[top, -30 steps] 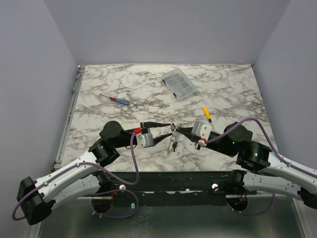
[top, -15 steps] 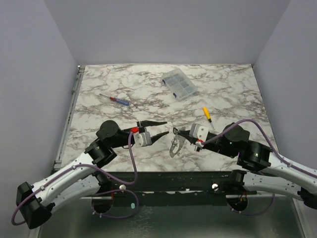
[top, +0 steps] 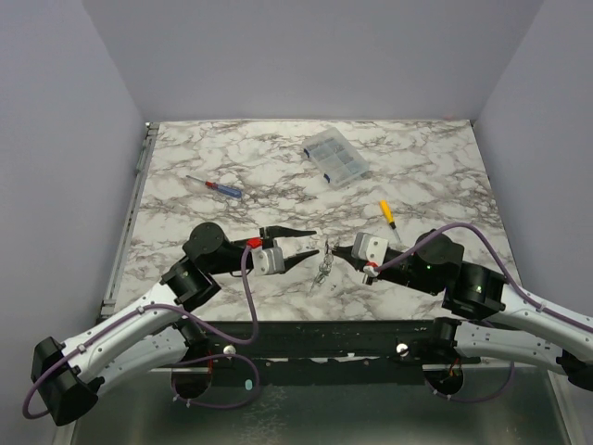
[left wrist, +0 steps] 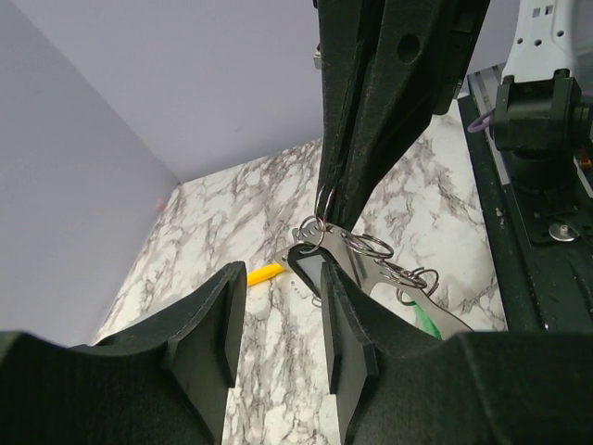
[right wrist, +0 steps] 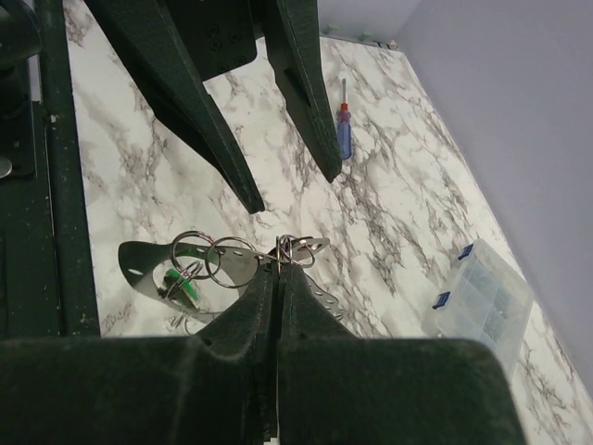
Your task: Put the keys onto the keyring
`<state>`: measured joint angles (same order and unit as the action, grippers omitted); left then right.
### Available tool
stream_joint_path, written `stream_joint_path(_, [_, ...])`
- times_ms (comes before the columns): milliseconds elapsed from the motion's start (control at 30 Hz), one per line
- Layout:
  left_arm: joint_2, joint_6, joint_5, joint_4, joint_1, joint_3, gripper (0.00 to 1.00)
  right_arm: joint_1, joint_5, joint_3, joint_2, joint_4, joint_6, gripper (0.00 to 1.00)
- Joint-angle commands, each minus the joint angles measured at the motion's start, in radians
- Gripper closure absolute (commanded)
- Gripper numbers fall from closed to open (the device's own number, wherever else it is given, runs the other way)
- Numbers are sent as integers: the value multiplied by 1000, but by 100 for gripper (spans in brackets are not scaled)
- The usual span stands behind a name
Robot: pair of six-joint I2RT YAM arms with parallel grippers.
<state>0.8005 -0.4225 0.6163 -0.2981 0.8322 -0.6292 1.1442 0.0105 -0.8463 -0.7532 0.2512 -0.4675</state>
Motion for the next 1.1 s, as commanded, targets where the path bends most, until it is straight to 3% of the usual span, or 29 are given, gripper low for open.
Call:
stream_joint_path(0, [7, 19, 41, -33, -4, -16, 56, 6, 27, -15, 12, -12, 3, 99])
stream_joint_path(333, [17, 92, 30, -155, -4, 21, 53, 6, 45, -4, 14, -20, 7, 99])
stream_joint_path(1067, [42, 101, 141, -167, -3, 26, 56, 5, 63, -13, 16, -39, 0, 99])
